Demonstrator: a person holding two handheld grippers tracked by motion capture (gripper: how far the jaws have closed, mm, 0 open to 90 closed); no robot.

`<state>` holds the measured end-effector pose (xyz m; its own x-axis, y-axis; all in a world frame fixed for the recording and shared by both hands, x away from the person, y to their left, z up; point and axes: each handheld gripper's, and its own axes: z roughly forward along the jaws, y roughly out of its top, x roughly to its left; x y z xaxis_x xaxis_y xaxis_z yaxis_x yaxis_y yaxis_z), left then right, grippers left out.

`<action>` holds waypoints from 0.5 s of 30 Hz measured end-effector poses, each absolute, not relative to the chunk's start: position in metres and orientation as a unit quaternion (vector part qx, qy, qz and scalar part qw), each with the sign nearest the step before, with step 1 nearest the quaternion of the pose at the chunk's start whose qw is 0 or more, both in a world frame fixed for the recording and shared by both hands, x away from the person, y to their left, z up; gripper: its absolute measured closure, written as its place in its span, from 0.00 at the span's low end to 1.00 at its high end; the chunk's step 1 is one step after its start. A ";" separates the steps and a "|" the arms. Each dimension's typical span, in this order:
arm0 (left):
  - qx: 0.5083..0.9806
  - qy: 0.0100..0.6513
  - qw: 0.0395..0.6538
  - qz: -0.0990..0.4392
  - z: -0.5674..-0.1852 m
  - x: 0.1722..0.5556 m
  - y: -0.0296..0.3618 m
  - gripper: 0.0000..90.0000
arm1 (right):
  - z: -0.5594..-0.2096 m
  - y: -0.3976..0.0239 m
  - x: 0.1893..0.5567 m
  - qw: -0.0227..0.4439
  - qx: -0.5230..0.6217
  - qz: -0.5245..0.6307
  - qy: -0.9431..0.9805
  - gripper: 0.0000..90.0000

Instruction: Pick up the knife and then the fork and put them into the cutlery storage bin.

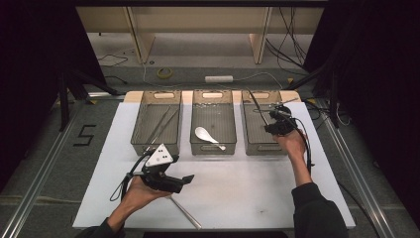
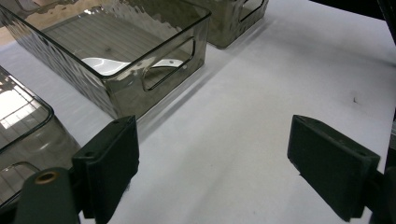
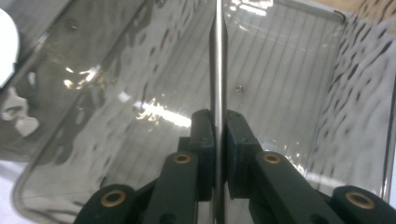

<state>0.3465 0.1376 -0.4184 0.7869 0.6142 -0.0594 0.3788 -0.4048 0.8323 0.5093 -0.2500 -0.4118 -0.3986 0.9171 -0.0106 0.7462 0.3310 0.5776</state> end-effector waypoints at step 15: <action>0.827 0.302 0.457 0.128 -0.418 0.348 0.139 0.18 | -0.400 -0.247 0.502 0.177 0.509 0.281 0.794 0.57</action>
